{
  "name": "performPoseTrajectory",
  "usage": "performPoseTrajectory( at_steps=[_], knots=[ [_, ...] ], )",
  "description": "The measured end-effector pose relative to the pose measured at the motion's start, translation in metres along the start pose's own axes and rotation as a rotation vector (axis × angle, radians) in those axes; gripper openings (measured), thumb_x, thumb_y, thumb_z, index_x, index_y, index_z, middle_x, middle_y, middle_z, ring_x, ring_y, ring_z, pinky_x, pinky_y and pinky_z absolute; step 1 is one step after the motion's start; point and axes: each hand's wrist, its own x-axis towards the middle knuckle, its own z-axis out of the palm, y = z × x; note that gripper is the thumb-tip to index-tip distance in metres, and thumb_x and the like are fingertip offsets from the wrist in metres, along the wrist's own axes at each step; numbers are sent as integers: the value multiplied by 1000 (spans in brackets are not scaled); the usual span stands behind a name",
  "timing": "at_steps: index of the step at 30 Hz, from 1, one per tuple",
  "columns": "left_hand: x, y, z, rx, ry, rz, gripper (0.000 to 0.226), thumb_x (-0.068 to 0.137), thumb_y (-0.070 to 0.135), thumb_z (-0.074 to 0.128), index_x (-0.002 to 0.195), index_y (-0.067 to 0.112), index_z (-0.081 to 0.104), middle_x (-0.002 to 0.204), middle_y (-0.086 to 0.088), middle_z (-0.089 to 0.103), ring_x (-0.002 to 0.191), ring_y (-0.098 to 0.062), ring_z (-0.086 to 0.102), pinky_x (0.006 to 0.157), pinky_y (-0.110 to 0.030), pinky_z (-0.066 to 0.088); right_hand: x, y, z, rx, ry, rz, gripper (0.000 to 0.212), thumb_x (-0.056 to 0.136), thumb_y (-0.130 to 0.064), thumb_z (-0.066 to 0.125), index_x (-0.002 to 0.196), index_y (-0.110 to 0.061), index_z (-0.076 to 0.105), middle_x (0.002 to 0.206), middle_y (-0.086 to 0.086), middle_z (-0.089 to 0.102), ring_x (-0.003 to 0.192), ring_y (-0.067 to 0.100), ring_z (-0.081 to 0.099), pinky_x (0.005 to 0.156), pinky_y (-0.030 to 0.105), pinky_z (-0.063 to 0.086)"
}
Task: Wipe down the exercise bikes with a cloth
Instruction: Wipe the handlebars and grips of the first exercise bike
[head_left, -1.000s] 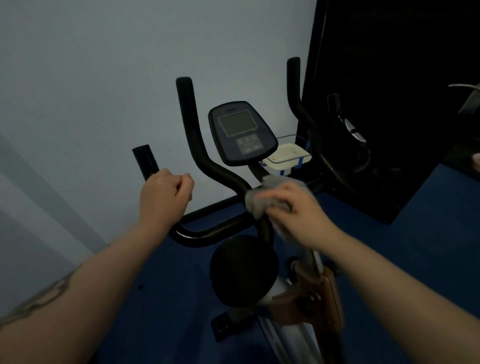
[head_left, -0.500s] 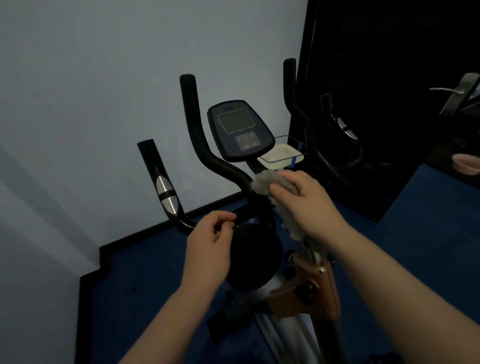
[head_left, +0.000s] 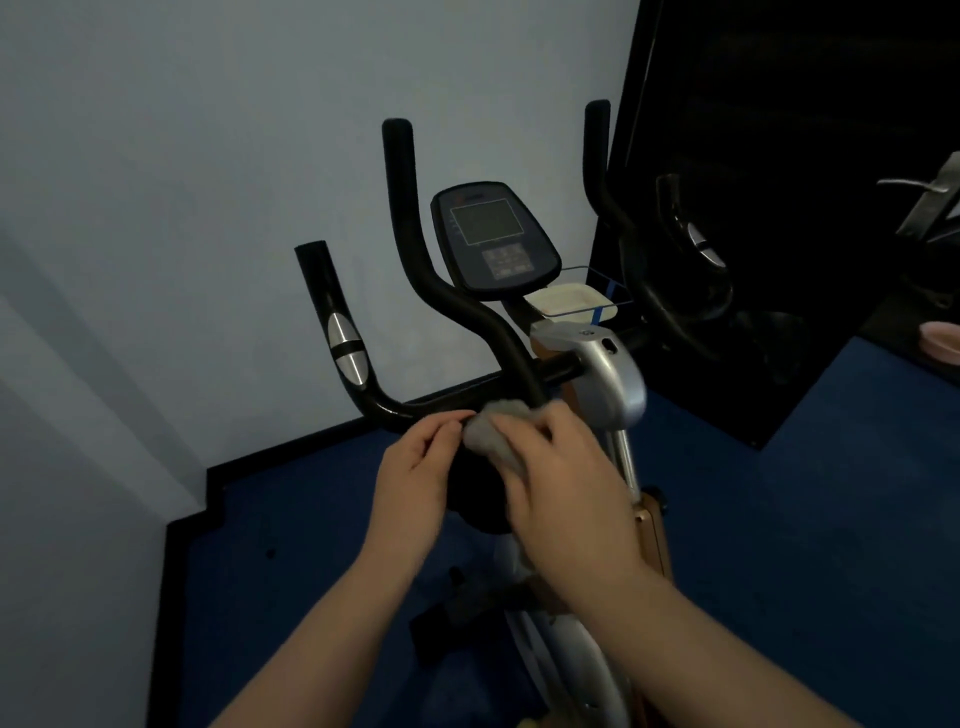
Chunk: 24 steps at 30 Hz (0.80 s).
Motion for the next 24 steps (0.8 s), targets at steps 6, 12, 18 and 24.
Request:
performPoseTrajectory(
  at_steps=[6,12,18,24],
  knots=[
    [-8,-5,4,-54,36,60,31,102,16,41,106,17,72,96,7,74,90,-1,67,70,-7,46,-4,-14,14,45,3,14,34,92,-28,59,124,-16,62,103,2,56,91,16,56,58,29,51],
    [-10,-12,10,-23,91,89,35,104,17,36,107,21,70,97,10,72,93,0,65,75,-9,46,-4,-3,11,111,23,-11,25,88,-24,62,112,-20,68,96,-3,51,91,12,46,65,31,50],
    [-10,-21,17,2,180,98,40,106,26,31,90,22,67,80,11,70,76,1,62,67,-15,48,-1,-12,25,355,39,44,30,94,-17,58,124,-18,62,108,-4,51,89,9,57,71,31,54],
    [-10,-23,21,-16,179,168,39,102,29,30,109,19,67,100,4,71,97,-10,65,83,-21,51,-16,-4,20,449,15,86,27,94,-22,57,119,-31,59,105,-13,54,93,-2,57,77,8,44]
  ],
)
